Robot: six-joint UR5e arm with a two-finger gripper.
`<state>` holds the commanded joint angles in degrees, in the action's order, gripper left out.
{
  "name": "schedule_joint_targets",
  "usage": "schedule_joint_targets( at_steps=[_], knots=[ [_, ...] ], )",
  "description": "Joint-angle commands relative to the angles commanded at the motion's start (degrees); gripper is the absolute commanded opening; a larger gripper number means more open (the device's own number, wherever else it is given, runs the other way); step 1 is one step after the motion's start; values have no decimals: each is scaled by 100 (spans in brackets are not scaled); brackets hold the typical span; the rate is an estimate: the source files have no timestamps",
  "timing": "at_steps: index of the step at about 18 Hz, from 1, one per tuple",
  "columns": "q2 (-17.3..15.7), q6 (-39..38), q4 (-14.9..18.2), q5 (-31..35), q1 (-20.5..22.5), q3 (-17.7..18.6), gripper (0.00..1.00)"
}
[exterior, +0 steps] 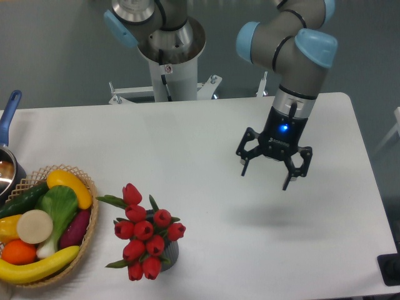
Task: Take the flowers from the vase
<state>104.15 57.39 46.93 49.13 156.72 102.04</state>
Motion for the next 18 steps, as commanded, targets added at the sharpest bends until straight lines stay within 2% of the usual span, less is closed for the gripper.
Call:
schedule_joint_targets(
  at_steps=[3,7,14,18],
  knots=[
    [-9,-9,0,-122,-167,-9,100],
    [17,9,0,-913,-177,-18,100],
    [26,26,0,-1380,-185,9,100],
    [26,35,-9,-1380,-194,79,100]
  ],
)
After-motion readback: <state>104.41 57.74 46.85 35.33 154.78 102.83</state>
